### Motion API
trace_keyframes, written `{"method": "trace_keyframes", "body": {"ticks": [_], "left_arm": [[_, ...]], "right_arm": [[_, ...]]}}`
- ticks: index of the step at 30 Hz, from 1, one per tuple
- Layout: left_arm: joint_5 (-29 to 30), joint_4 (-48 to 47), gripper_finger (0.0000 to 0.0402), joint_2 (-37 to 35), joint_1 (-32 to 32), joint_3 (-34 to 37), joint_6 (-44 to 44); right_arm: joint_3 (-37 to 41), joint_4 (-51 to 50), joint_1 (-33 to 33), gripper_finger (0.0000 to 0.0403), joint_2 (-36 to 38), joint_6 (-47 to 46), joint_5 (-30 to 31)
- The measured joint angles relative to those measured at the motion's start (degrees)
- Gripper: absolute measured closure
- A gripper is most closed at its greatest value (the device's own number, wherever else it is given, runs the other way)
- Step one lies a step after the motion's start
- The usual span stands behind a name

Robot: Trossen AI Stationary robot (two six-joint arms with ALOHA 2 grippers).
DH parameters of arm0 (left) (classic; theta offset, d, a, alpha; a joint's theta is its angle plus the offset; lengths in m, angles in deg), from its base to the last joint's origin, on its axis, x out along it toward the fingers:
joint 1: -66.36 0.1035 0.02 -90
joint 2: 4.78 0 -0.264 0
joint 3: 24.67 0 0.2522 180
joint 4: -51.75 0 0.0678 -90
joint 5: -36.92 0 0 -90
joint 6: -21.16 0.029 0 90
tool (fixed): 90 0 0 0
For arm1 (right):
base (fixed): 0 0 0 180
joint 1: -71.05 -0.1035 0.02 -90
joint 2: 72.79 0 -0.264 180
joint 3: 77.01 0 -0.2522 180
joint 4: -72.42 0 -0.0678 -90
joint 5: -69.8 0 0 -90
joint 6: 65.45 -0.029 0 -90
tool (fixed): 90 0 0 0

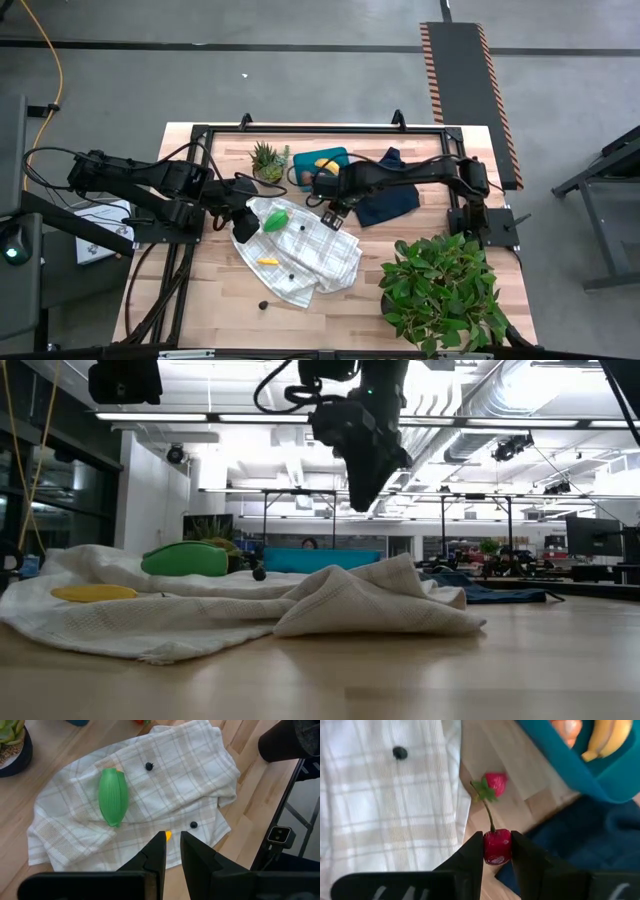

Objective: Pick and placing Produce into tupperware
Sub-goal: Put the cherry into the blue bin

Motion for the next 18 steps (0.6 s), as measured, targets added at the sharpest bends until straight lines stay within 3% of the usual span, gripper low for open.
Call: {"method": "trace_keyframes", "body": {"ticks": [18], "left_arm": [[-0.4,0.02,0.0355,0.0,0.02,-0.01,0.99]], "right_arm": [[-9.77,-4.16,0.74,0.0329,0.02,0.29,-0.23]]}}
